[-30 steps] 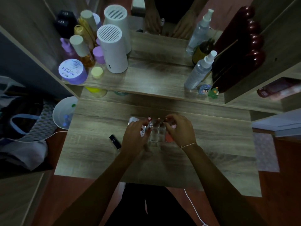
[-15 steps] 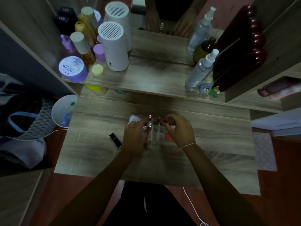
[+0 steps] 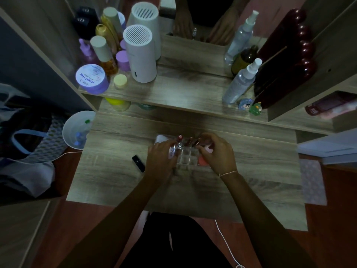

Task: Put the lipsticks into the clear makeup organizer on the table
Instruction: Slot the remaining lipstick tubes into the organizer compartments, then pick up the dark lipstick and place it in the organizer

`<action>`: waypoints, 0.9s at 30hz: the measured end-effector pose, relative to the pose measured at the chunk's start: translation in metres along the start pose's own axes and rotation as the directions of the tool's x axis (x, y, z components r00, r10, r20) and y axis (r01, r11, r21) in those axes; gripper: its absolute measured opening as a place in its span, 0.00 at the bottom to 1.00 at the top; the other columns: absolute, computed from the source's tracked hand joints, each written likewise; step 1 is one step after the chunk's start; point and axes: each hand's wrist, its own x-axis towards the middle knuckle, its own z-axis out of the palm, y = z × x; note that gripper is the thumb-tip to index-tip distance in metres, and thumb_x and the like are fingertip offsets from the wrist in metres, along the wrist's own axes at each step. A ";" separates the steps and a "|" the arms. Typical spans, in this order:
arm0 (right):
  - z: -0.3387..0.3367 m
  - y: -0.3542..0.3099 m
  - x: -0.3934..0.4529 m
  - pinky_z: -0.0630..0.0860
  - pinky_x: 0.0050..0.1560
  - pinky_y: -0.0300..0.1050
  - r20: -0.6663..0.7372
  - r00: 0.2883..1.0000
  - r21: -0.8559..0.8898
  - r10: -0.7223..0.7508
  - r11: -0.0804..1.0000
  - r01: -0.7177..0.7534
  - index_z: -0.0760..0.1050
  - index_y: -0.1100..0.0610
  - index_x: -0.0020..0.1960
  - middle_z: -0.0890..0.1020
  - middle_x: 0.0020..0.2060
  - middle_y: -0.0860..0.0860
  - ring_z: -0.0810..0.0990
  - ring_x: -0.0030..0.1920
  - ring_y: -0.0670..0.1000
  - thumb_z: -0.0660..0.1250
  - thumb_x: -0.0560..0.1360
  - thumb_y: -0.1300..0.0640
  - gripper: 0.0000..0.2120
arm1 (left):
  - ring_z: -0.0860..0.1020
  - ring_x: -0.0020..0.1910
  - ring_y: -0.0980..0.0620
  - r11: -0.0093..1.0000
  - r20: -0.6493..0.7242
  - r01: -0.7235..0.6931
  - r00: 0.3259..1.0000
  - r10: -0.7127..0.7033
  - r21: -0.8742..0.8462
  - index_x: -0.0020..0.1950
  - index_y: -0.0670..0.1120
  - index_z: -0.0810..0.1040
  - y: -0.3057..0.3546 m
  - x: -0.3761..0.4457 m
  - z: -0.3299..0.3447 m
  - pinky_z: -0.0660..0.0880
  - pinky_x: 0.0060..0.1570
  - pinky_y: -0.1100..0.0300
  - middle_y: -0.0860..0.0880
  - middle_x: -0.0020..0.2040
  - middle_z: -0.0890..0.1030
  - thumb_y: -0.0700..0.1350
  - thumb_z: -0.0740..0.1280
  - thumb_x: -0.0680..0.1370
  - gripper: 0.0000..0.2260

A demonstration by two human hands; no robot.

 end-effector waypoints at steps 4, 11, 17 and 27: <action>-0.007 -0.010 -0.007 0.78 0.54 0.55 -0.093 0.996 0.055 0.004 0.998 0.001 0.75 0.53 0.60 0.82 0.53 0.52 0.79 0.53 0.54 0.73 0.70 0.52 0.20 | 0.79 0.50 0.44 0.996 -0.087 -0.017 0.996 0.025 0.085 0.56 0.43 0.77 -0.010 -0.015 -0.017 0.69 0.57 0.43 0.43 0.52 0.82 0.43 0.71 0.73 0.12; 0.018 -0.070 -0.015 0.78 0.44 0.46 -0.205 0.972 0.172 -0.114 0.973 0.150 0.78 0.54 0.53 0.82 0.43 0.50 0.79 0.41 0.47 0.70 0.72 0.59 0.10 | 0.76 0.58 0.42 0.994 -0.223 0.033 0.975 -0.008 0.107 0.61 0.42 0.74 -0.078 -0.050 -0.060 0.67 0.60 0.49 0.40 0.59 0.79 0.45 0.56 0.75 0.17; 0.100 -0.121 -0.033 0.79 0.45 0.47 0.137 0.963 0.249 -0.231 0.949 0.193 0.78 0.58 0.53 0.80 0.46 0.50 0.79 0.43 0.50 0.68 0.73 0.61 0.09 | 0.63 0.72 0.37 0.928 -0.112 0.210 0.977 -0.183 0.309 0.70 0.40 0.65 -0.131 -0.069 -0.076 0.61 0.68 0.38 0.35 0.73 0.64 0.49 0.55 0.77 0.23; 0.170 -0.124 -0.032 0.73 0.57 0.59 0.303 0.952 -0.212 -0.044 0.971 0.112 0.68 0.57 0.66 0.74 0.60 0.60 0.75 0.57 0.62 0.58 0.79 0.55 0.17 | 0.58 0.73 0.36 0.862 -0.017 0.248 0.963 -0.269 0.442 0.74 0.41 0.58 -0.165 -0.079 -0.064 0.58 0.69 0.37 0.34 0.75 0.59 0.55 0.60 0.79 0.28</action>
